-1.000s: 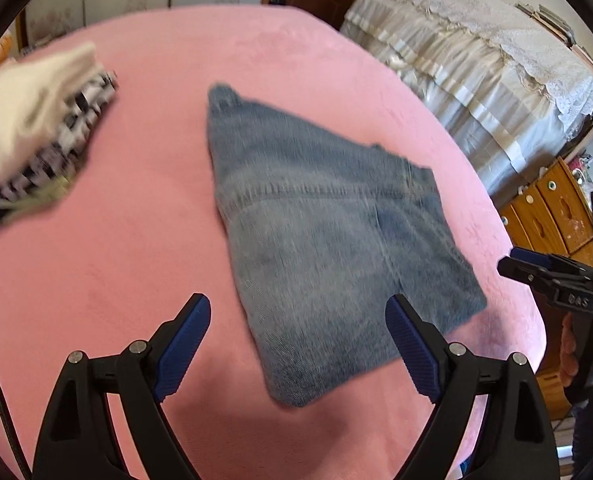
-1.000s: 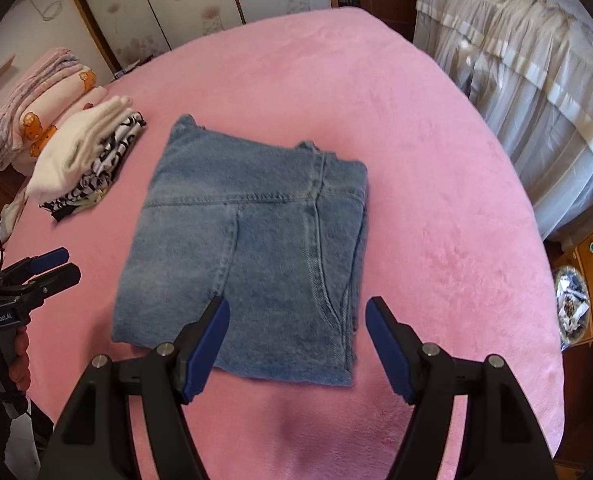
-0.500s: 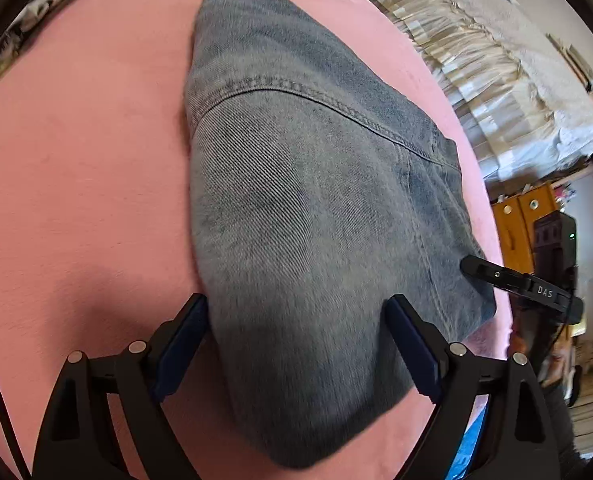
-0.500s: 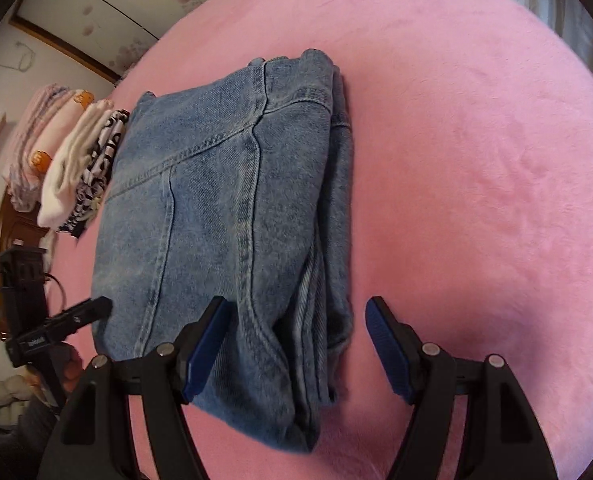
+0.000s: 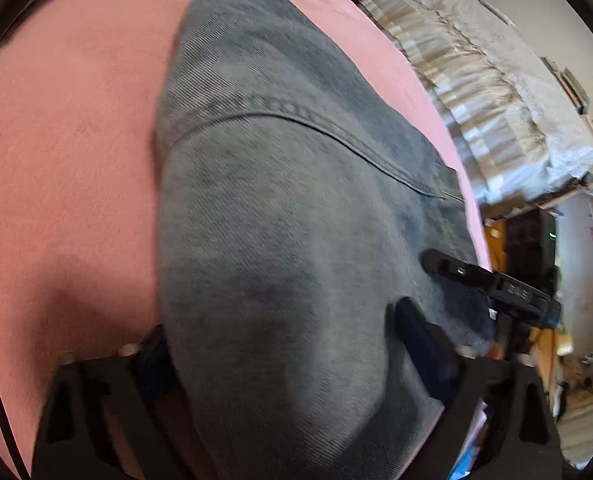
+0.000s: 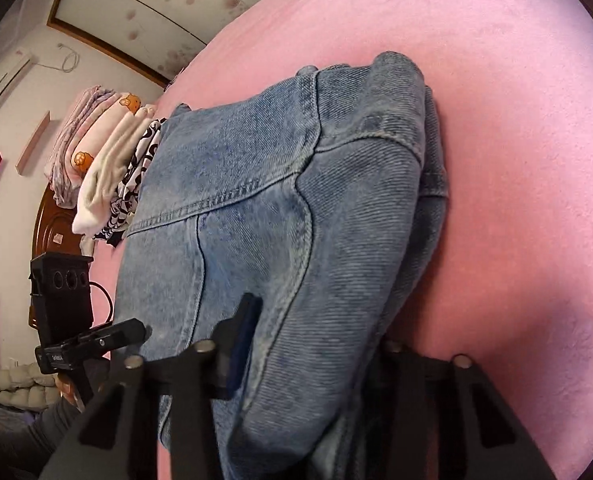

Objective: Fold large clothes
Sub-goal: 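Grasp the folded denim jacket with both tools and lift it, then carry the lifted jacket with both tools toward the stack of folded clothes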

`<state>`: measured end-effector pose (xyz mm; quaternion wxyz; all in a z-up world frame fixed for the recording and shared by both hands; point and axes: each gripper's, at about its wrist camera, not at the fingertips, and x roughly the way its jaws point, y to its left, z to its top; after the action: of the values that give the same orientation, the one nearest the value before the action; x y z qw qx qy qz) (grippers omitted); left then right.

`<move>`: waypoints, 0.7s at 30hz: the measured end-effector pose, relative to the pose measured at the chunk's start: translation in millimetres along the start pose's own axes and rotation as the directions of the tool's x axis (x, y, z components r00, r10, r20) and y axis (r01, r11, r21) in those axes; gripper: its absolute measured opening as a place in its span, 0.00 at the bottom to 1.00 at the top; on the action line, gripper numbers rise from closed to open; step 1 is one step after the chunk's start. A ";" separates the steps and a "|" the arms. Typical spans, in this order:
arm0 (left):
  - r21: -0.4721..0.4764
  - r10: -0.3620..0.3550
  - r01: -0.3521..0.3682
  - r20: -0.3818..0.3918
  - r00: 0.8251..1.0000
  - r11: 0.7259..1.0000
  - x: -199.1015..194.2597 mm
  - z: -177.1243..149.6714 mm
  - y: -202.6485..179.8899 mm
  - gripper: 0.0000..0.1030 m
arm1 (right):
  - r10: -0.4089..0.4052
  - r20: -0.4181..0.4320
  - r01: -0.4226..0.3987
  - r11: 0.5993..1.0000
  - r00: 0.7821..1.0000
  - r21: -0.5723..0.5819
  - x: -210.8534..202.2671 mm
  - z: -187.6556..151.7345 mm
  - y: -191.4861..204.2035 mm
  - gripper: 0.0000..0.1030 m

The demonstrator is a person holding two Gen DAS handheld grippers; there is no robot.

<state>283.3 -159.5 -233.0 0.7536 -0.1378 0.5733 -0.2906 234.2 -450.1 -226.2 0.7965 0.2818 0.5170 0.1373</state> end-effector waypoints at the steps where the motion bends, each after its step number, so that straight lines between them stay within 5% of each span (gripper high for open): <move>1: 0.013 0.016 -0.016 0.005 1.000 1.000 -0.4 -0.6 -2.4 0.77 | -0.007 0.004 0.007 1.000 1.000 -0.004 -0.8 -0.2 1.6 0.32; 8: 0.089 0.102 -0.111 0.099 0.990 0.990 -27.2 -7.5 -29.6 0.45 | -0.127 0.075 0.131 0.990 0.989 -0.060 -17.8 -6.8 40.4 0.19; 14: 0.154 0.167 -0.189 0.145 0.975 0.970 -64.3 -18.8 -53.3 0.41 | -0.178 0.149 0.198 0.972 0.973 -0.127 -41.8 -22.1 89.6 0.17; 21: 0.158 0.196 -0.216 0.131 0.972 0.964 -123.4 -45.8 -45.4 0.40 | -0.158 0.143 0.180 0.972 0.977 -0.153 -56.2 -57.0 135.0 0.17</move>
<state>205.9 -116.3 -125.7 0.8204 -0.0287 0.5133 -0.2504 168.6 -352.8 -122.0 0.8579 0.1779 0.4730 0.0926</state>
